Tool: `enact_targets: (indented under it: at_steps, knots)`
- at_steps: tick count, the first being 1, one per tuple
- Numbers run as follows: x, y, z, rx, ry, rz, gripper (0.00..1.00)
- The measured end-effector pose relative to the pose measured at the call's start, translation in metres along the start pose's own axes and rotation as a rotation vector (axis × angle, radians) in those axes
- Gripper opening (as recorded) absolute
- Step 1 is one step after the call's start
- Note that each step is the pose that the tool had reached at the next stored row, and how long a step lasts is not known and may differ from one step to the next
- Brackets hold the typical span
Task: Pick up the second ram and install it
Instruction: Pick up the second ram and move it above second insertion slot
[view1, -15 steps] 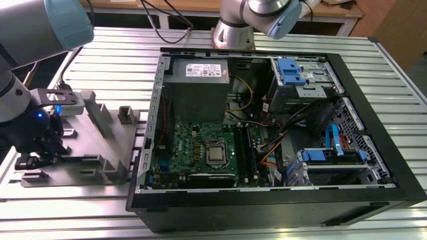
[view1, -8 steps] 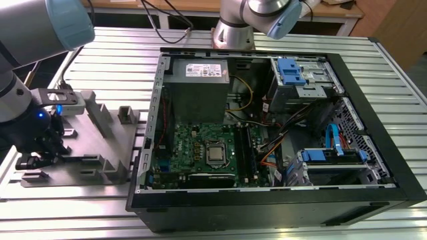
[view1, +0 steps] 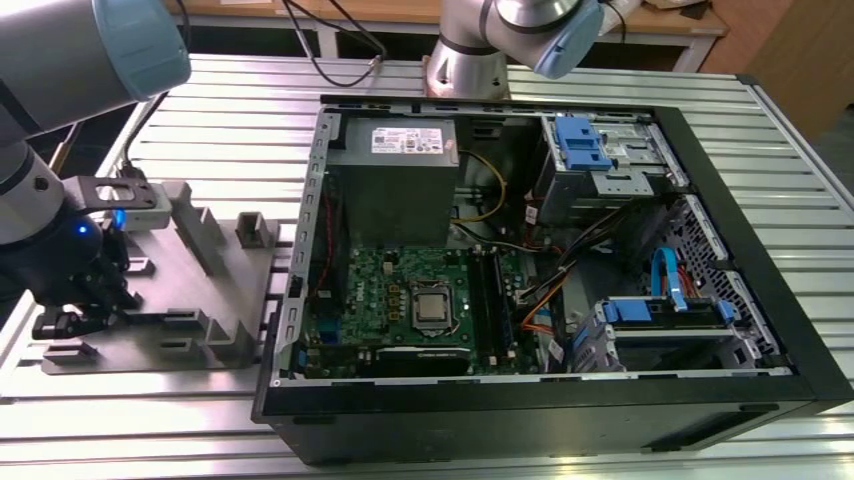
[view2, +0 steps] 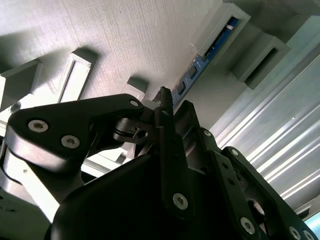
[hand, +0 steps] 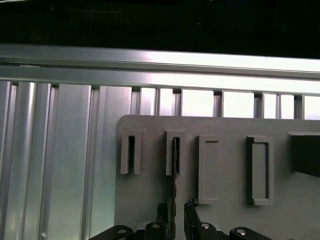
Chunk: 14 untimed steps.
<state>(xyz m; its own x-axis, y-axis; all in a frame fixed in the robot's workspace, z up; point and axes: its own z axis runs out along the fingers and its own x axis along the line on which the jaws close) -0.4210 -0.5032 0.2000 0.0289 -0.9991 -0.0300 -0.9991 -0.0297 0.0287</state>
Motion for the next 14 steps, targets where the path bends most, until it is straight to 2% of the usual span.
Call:
enact_targets:
  at_steps: [7,8,14]
  knots:
    - [0.0000,-0.0004,0.0000,-0.0001,0.0000,0.000,0.23]
    - [0.0000,-0.0005,0.0000,-0.0001,0.0001,0.000,0.16]
    - [0.0001,-0.0008,-0.0001,-0.0001,0.0001,0.000,0.16]
